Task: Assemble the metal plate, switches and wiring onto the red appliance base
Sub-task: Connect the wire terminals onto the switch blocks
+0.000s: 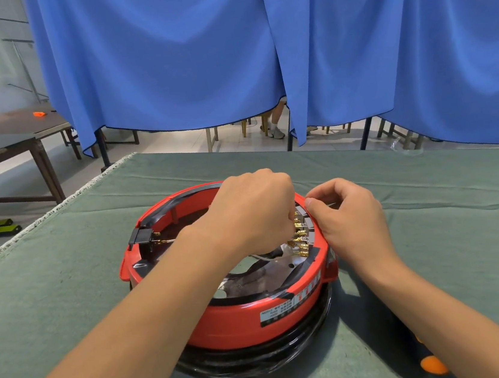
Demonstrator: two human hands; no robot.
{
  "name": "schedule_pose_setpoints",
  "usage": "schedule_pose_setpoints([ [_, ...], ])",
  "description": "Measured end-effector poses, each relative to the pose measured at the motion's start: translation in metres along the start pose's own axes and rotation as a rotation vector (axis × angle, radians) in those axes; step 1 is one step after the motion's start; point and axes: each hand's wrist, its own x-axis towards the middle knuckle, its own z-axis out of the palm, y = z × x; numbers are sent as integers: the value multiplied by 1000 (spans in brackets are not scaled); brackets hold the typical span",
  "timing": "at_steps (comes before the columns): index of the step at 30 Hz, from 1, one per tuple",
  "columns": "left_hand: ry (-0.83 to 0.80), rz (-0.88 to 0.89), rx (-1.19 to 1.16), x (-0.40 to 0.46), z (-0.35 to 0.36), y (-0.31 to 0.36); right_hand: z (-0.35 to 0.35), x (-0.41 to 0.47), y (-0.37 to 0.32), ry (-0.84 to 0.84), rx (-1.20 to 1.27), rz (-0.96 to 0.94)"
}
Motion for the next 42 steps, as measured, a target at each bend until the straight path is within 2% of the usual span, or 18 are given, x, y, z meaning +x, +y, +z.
schedule_pose_setpoints([
  [26,83,39,-39,-5,7,7,0,0,-1,-14,-81,-42],
  [34,-46,-74,-339,-5,4,-5,0,-2,0,-29,-14,-10],
  [37,7,-99,-446,-3,0,-10,0,-1,0,-30,1,3],
  [40,95,-154,-403,-1,-1,-9,0,0,0,-29,7,4],
  [42,86,-190,-333,-1,4,-7,0,0,1,-24,10,7],
])
